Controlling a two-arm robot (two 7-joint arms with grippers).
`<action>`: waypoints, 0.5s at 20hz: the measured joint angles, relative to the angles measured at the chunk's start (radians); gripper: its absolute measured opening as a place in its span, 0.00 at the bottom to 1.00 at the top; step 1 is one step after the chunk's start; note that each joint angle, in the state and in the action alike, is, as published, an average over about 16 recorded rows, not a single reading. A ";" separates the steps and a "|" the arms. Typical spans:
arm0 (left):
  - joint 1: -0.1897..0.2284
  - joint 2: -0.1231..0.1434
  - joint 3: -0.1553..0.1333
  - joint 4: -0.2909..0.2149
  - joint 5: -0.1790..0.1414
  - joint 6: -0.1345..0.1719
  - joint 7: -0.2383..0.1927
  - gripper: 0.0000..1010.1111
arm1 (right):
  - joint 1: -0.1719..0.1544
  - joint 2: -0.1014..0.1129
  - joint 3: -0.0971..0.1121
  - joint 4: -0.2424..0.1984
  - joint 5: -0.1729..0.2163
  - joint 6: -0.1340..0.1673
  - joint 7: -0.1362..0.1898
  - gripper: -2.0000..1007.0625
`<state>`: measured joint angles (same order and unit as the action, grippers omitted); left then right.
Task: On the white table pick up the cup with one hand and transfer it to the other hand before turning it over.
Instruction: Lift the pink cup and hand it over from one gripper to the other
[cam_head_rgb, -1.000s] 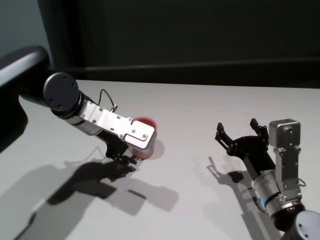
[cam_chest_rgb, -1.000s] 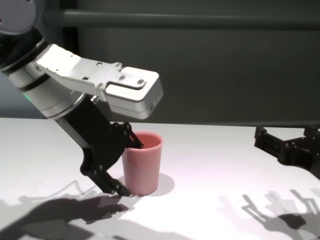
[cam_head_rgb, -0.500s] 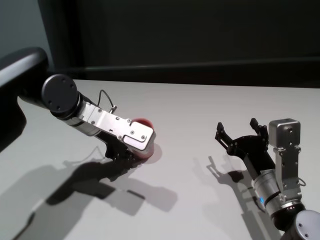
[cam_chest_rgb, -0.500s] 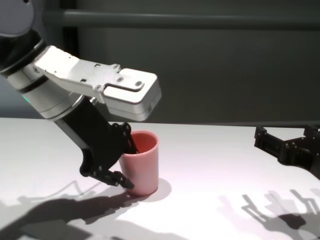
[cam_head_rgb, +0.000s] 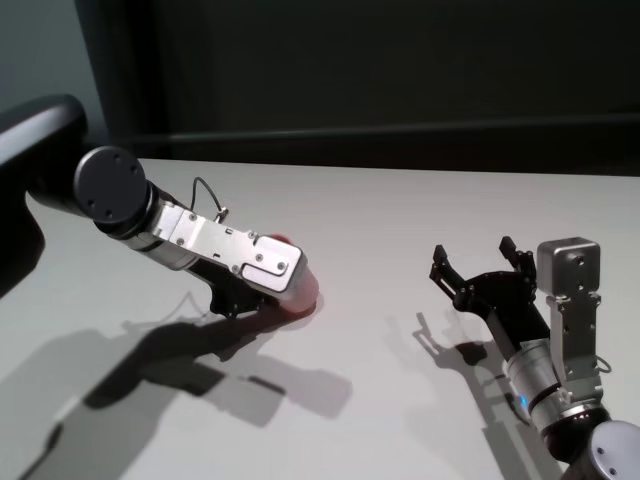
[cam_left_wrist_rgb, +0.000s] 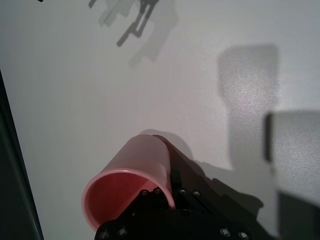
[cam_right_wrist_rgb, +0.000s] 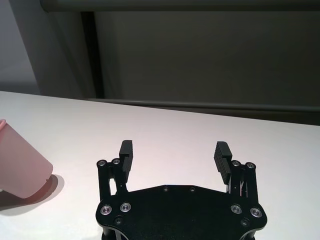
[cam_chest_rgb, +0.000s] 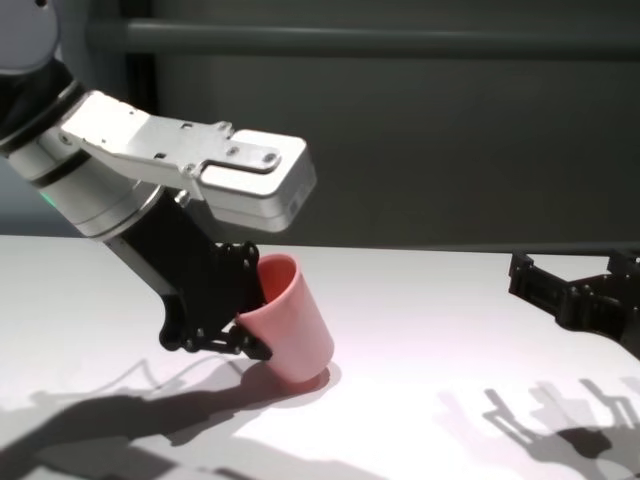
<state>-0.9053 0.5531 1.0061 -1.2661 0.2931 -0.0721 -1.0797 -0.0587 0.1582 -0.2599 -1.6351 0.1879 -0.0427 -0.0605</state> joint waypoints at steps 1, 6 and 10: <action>0.001 0.001 -0.002 0.001 -0.006 -0.001 0.005 0.08 | 0.000 0.000 0.000 0.000 0.000 0.000 0.000 1.00; 0.012 0.007 -0.027 0.008 -0.052 -0.013 0.044 0.05 | 0.000 0.000 0.000 0.000 0.000 0.000 0.000 1.00; 0.029 0.010 -0.061 0.016 -0.105 -0.029 0.084 0.05 | 0.000 0.000 0.000 0.000 0.000 0.000 0.000 1.00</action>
<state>-0.8765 0.5631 0.9453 -1.2505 0.1876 -0.1015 -0.9954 -0.0587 0.1582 -0.2599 -1.6351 0.1879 -0.0427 -0.0605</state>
